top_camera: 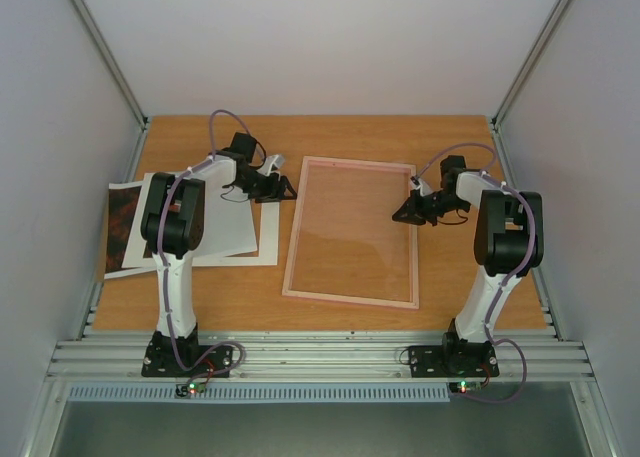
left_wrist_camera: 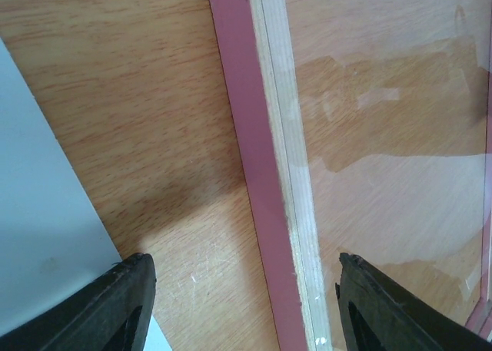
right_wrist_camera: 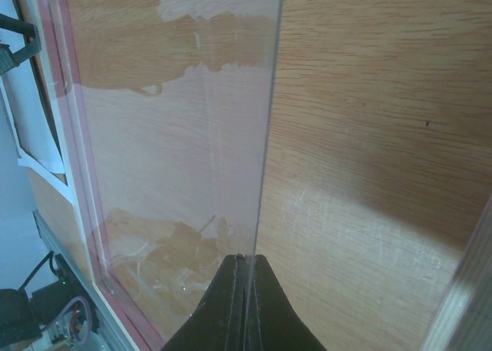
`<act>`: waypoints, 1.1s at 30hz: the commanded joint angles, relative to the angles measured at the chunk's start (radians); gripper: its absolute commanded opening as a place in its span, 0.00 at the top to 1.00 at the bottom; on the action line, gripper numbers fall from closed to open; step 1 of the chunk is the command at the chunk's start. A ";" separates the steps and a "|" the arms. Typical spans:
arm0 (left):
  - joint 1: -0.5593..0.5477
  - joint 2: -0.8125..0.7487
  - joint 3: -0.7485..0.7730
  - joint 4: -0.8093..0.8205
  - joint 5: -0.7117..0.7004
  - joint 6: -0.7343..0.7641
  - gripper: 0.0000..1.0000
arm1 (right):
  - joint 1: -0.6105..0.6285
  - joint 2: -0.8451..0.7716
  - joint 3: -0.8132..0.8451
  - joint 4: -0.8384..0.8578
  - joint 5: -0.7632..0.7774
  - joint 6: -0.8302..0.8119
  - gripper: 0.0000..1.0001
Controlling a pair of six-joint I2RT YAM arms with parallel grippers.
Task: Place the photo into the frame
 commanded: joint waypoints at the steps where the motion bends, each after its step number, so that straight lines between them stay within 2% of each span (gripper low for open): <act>1: -0.001 0.010 0.013 -0.001 -0.034 -0.001 0.34 | -0.011 -0.044 -0.002 -0.014 0.016 -0.021 0.99; 33: -0.002 0.014 0.012 0.004 -0.039 -0.006 0.34 | -0.027 -0.056 -0.020 -0.012 0.023 -0.017 0.99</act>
